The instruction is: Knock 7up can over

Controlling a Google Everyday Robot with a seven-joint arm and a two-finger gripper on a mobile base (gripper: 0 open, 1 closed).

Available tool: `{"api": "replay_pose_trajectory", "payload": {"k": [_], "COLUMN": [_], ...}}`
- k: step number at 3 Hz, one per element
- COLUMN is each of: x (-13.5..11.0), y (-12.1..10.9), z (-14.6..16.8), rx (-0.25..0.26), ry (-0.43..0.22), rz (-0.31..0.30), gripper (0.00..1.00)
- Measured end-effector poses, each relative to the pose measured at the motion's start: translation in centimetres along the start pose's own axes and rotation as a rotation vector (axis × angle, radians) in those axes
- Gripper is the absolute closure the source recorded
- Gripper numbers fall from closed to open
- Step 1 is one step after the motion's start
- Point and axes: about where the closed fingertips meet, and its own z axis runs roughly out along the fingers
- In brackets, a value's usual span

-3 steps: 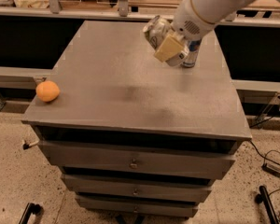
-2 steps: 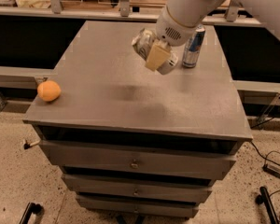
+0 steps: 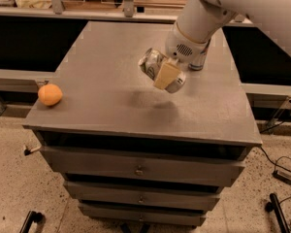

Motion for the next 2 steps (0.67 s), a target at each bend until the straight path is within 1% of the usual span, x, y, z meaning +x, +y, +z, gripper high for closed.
{"api": "replay_pose_trajectory", "payload": {"k": [1,2], "x": [-0.1,-0.1], "y": [1.3,2.7], "z": [1.2,1.9], "rx": [-0.055,-0.062], "ry": [0.014,0.109], "rz": [-0.045,-0.100], "gripper": [1.00,0.59]}}
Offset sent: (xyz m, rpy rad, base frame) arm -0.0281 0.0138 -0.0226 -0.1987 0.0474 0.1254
